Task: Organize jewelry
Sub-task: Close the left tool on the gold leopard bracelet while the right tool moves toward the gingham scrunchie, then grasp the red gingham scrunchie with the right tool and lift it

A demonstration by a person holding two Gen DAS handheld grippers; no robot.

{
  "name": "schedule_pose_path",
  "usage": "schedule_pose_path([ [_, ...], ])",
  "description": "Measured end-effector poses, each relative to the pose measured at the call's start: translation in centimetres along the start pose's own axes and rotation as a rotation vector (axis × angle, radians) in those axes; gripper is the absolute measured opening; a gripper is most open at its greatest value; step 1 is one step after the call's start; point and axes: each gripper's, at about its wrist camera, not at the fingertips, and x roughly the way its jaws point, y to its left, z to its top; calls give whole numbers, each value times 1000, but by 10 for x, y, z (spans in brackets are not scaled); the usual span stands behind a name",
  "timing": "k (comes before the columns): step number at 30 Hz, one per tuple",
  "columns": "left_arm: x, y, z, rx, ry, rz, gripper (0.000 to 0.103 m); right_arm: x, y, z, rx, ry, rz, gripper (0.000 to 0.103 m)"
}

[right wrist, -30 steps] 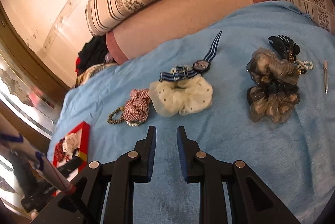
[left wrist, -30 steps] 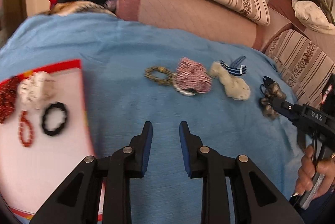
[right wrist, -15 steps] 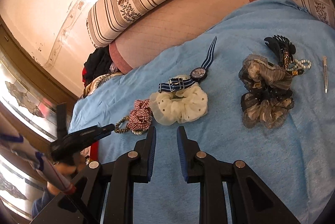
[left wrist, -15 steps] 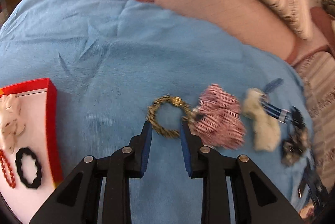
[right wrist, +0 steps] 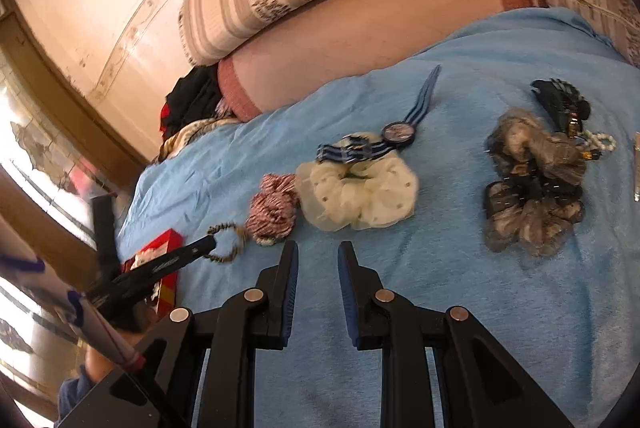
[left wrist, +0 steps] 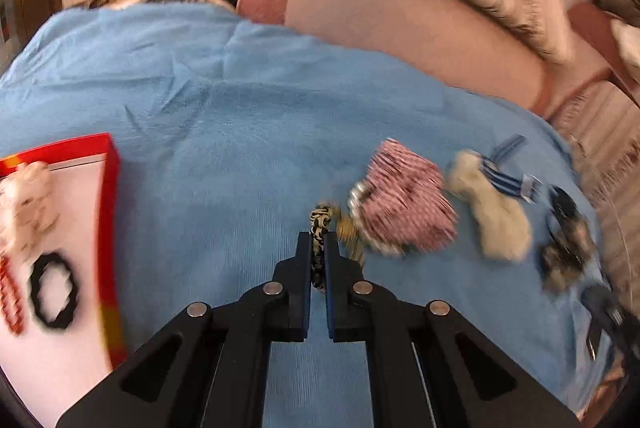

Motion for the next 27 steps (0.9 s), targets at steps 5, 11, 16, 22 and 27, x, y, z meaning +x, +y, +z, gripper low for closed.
schedule_pose_path([
  [5, -40, -2, -31, 56, -81, 17, 5, 20, 24, -4, -70, 17, 31, 25],
  [11, -32, 6, -31, 55, -85, -15, 5, 66, 49, 4, -70, 54, 87, 45],
  [16, -25, 13, -29, 57, -79, -32, 5, 117, 54, 9, -51, 94, 29, 45],
  [22, -21, 16, -29, 57, -66, -40, 5, 155, 50, 11, -52, 100, -17, 6],
  [27, -19, 14, -28, 63, -80, -34, 5, 125, 59, 15, -96, 17, -16, 5],
])
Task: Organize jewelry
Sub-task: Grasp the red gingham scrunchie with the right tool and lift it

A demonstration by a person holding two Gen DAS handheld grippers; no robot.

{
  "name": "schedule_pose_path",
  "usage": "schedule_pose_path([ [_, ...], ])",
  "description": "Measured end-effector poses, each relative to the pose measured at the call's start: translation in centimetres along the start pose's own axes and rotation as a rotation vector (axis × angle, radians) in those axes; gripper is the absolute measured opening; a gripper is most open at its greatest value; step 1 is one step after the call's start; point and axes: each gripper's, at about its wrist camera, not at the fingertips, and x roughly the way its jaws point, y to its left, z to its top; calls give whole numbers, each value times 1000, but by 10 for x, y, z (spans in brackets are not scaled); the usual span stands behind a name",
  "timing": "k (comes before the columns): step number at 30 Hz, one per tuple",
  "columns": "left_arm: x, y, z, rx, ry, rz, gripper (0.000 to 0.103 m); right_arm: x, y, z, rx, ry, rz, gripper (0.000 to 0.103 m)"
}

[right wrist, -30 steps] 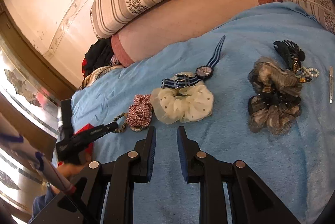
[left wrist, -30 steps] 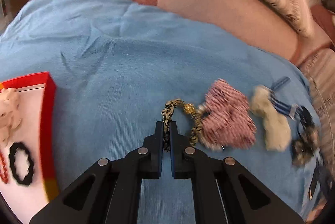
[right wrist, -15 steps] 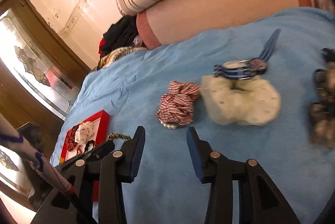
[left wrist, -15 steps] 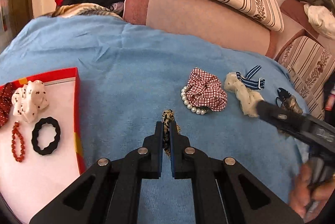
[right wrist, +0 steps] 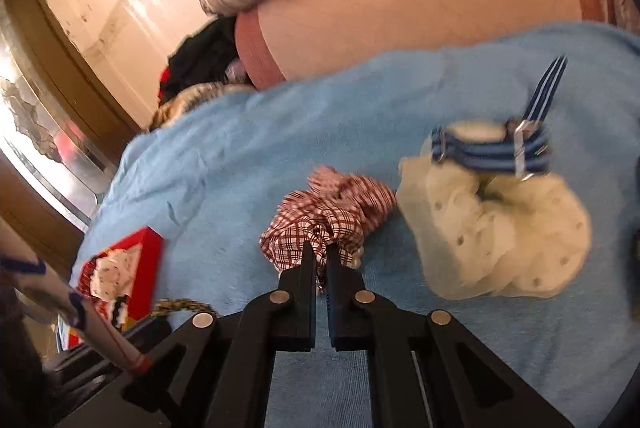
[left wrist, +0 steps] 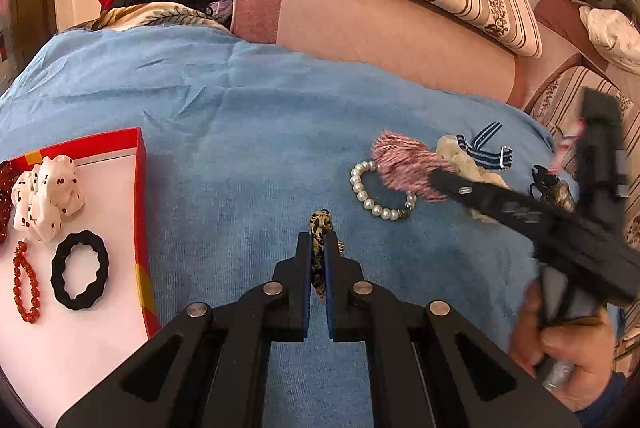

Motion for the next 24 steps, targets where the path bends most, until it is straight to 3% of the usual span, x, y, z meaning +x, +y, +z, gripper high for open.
schedule_pose_path([
  [9, -29, -6, -13, -20, -23, -38, 5, -77, 9, -25, -26, -44, 27, 5],
  [20, -89, -14, -81, -13, -8, -79, 5, -126, -6, -116, -30, 76, -54, 5],
  [23, -98, -10, -98, -24, -1, -77, 5, -125, -5, -132, -51, 109, -99, 9],
  [24, -99, -10, -101, -24, 3, -80, 5, -124, -5, -134, -48, 123, -104, 15],
])
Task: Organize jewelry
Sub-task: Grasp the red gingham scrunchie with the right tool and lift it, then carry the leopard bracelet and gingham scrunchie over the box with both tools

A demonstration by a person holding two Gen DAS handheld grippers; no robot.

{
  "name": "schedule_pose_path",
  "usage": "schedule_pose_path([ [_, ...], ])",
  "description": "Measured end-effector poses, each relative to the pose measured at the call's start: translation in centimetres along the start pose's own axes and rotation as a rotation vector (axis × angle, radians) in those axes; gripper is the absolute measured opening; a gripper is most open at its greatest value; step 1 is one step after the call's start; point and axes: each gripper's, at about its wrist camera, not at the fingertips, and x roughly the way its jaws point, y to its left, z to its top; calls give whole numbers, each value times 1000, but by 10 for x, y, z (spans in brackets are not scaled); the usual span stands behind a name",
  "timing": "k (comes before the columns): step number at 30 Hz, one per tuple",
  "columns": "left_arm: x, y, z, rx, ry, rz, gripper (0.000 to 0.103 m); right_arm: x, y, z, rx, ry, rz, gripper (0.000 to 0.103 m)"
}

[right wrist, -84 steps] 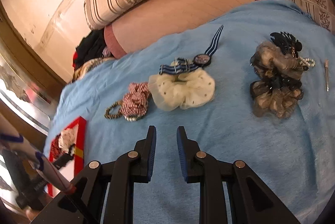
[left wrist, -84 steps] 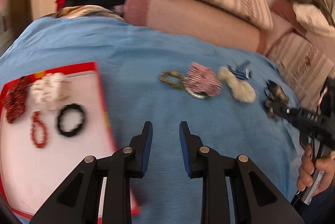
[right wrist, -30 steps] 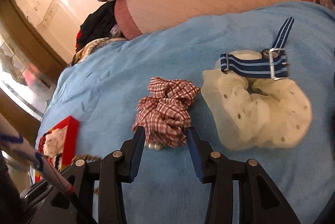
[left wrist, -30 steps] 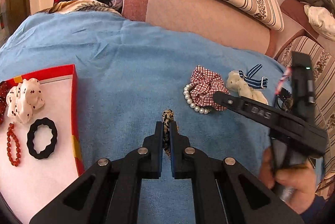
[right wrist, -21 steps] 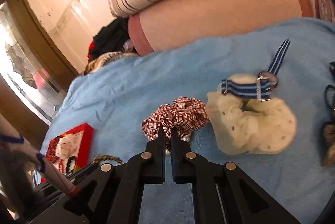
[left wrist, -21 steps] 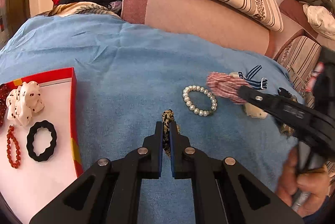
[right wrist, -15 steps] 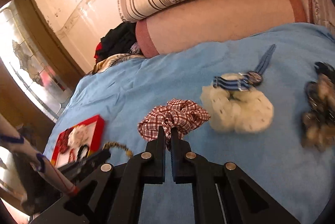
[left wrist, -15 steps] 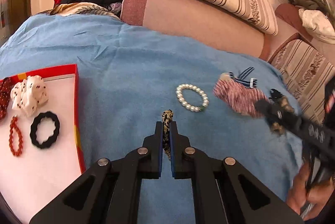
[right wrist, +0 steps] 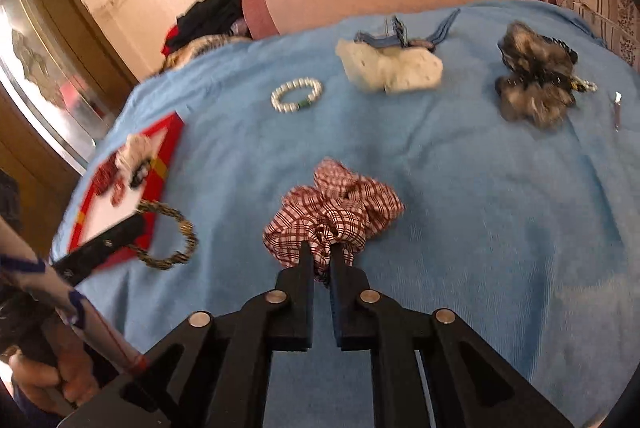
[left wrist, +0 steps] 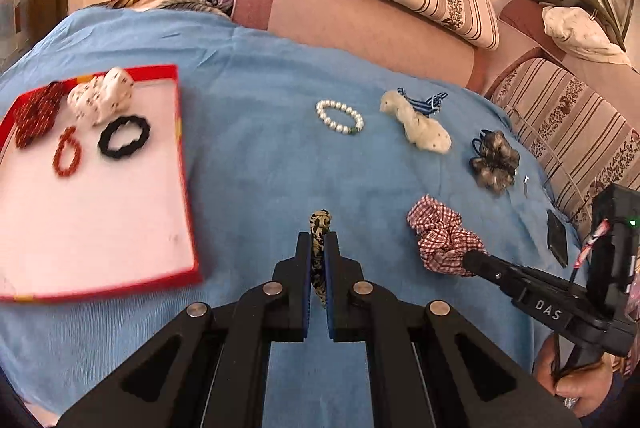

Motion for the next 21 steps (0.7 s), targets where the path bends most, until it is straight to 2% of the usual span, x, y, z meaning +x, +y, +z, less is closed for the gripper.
schedule_pose_path([
  [1, -2, 1, -2, -1, -1, -5, 5, -1, -1, -2, 13, 8, 5, 29],
  [2, -4, 1, -3, 0, -9, -5, 5, -4, -2, -4, 27, 3, 11, 35],
  [3, -8, 1, -5, 2, -19, 2, 5, -8, -3, -6, 33, -12, 11, 46],
  [4, -10, 2, -6, 0, -23, 3, 5, -14, -3, -7, 35, -34, 0, 51],
  [9, -13, 3, -11, -9, -42, -5, 5, -25, -7, -5, 62, -73, -33, 54],
  [15, -11, -2, -14, 18, -51, 7, 5, 4, -12, 12, 118, -13, -16, 54],
  [16, -10, -1, -15, 26, -50, 16, 5, 15, -11, 11, 102, 7, -29, 53],
  [17, -8, 0, -16, 30, -51, 23, 5, 22, -12, 8, 99, 26, -30, 47],
  [18, -7, 1, -17, 33, -52, 24, 5, 28, -12, 5, 103, 39, -6, 16],
  [19, -5, 1, -18, 35, -52, 29, 5, 31, -12, 1, 102, 50, 14, 11],
  [21, 0, 3, -18, 30, -52, 31, 5, 20, -3, -2, 36, -10, -15, 9],
])
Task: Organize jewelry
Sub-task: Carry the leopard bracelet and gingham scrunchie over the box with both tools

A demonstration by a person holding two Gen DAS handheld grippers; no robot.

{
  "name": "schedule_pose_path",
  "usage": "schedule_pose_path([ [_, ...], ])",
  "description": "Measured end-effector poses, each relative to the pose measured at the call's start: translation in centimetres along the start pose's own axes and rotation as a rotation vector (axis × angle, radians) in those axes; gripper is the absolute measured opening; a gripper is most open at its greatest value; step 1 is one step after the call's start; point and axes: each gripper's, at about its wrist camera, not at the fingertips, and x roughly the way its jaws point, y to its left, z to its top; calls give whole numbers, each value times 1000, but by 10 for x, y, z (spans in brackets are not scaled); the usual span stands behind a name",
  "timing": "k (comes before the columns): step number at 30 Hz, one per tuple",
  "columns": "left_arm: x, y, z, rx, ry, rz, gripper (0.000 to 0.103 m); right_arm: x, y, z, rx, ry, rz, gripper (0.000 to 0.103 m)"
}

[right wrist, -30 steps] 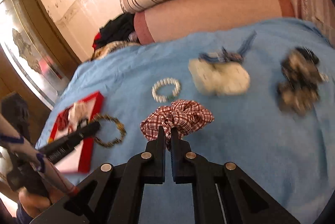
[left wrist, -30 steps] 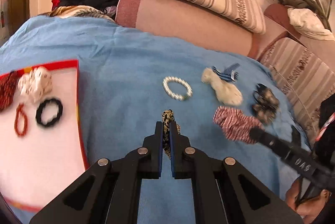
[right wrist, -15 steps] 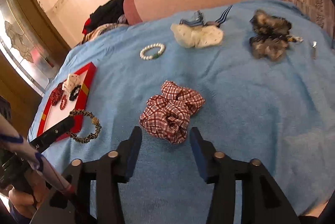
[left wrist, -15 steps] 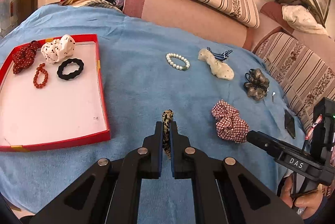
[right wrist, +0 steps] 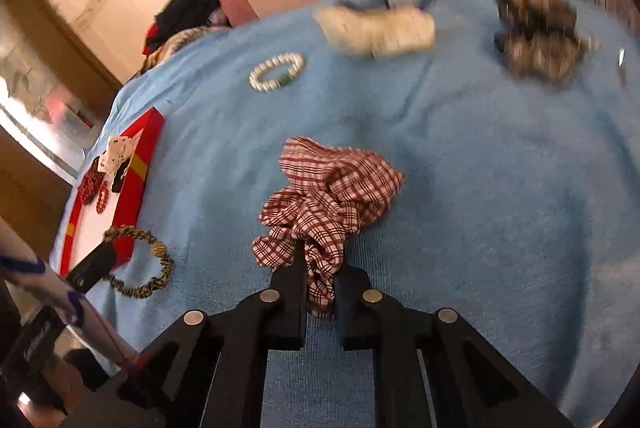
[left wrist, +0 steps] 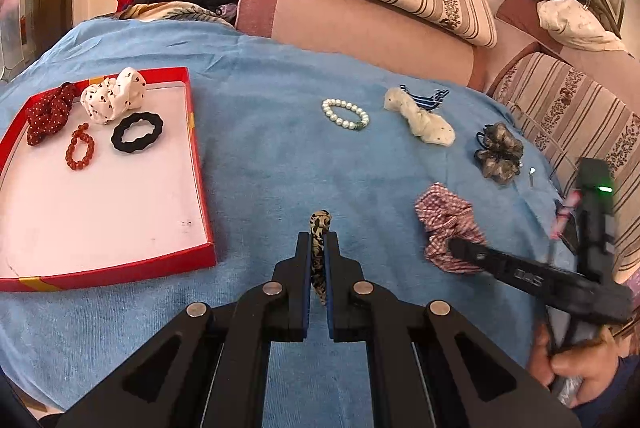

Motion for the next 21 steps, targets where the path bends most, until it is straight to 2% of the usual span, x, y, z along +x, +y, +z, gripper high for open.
schedule_pose_path([
  [3, 3, 0, 0, 2, -8, 3, 5, -27, 11, -5, -76, -124, -27, 9],
  [5, 1, 0, 1, 4, -27, 4, 5, -35, 14, -7, -95, -160, -21, 9],
  [12, -11, 0, 1, 30, -82, 58, 6, -40, 27, -11, -131, -190, 31, 9],
  [18, -21, -8, 1, 81, -120, 130, 6, -47, 44, -18, -188, -231, 42, 9],
  [21, -26, -14, -1, 104, -142, 141, 6, -52, 49, -20, -209, -243, 53, 9],
])
